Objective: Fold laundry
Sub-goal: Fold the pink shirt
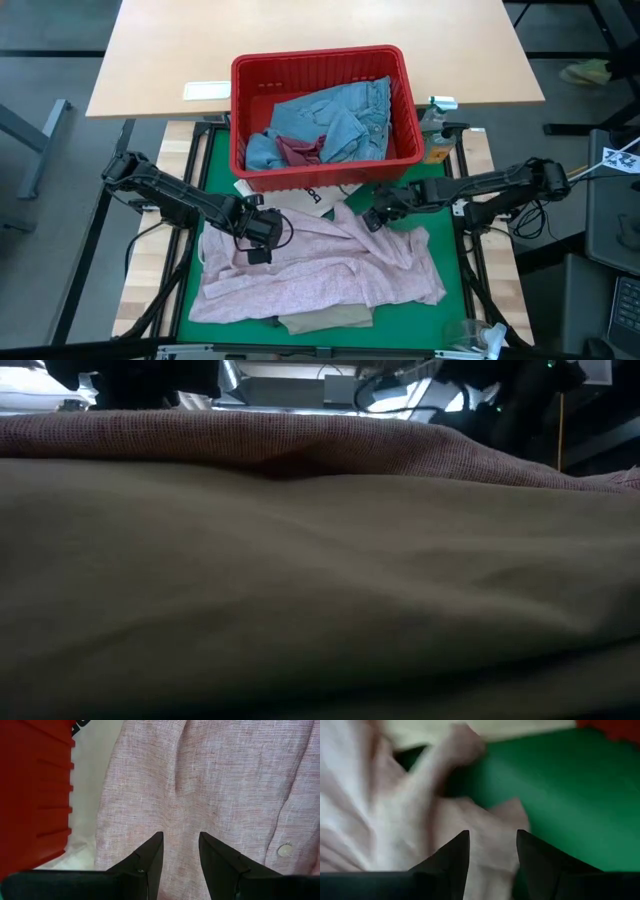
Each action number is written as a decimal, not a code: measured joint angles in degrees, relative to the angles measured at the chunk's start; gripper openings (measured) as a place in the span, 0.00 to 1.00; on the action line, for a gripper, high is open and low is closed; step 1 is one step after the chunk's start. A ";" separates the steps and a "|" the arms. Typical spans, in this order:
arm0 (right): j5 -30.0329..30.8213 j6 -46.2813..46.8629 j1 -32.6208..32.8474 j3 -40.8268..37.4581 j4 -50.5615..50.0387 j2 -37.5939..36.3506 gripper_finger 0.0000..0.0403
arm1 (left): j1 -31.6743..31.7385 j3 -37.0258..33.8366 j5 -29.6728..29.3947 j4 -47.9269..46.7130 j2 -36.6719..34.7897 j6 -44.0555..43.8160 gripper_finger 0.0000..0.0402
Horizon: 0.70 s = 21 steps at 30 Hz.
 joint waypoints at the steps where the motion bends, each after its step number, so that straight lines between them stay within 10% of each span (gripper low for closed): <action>1: -0.02 0.05 -0.06 -0.27 0.54 0.40 0.40 | -0.01 0.00 0.00 0.06 0.00 0.00 0.30; 14: -7.79 -1.58 -0.22 -2.12 8.81 8.22 0.38 | 0.01 -0.02 0.00 0.41 0.02 -0.02 0.30; 21: -11.10 -4.55 -0.18 -2.12 11.65 8.65 0.12 | -0.01 -0.02 0.00 0.45 0.02 -0.04 0.30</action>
